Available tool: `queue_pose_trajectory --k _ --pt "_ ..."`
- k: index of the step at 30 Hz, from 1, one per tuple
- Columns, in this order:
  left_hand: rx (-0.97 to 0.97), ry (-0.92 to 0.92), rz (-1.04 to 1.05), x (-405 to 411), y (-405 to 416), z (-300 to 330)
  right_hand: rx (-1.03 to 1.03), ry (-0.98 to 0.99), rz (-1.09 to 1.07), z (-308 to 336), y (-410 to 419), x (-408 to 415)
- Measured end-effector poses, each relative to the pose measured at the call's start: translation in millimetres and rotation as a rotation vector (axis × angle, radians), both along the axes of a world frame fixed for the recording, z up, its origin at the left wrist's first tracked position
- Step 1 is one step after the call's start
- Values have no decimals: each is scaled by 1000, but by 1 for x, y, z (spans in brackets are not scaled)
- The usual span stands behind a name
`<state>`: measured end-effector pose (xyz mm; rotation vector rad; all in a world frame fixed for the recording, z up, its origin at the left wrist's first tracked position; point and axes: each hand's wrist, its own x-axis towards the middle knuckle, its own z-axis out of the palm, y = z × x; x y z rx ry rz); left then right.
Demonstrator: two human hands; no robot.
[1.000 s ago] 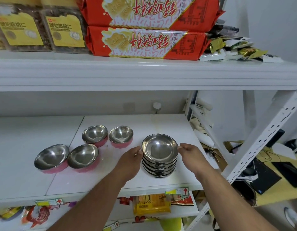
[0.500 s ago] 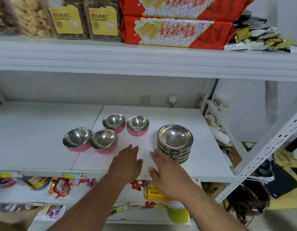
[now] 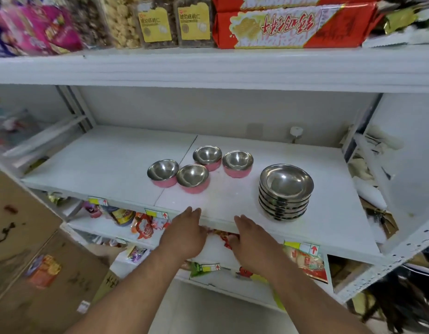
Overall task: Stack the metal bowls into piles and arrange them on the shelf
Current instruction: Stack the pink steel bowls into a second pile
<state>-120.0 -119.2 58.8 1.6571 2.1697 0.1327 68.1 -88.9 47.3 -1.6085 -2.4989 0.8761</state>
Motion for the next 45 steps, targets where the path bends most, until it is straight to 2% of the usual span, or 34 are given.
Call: queue_pose_trajectory --k 6,14,20,25,30,36,42,45 --pt "13 6 25 -15 -12 0 13 20 17 0 -7 -10" --pt "27 -42 -6 -58 20 -10 29 -27 -32 4 18 -44" --pt "113 -97 11 -130 62 -4 21 3 -156 12 52 -103" --pt "174 -192 101 -196 98 -5 -43 91 -353 5 85 -147" --pt "223 -382 190 -244 126 -15 -161 208 -583 -2 107 -180" --pt "118 -647 458 -272 158 -35 -321 463 -858 -15 125 -197" --pt "64 -948 622 -278 176 -47 -446 638 -927 -25 144 -206" --pt "30 -977 619 -281 182 -56 -482 703 -944 -29 149 -208"
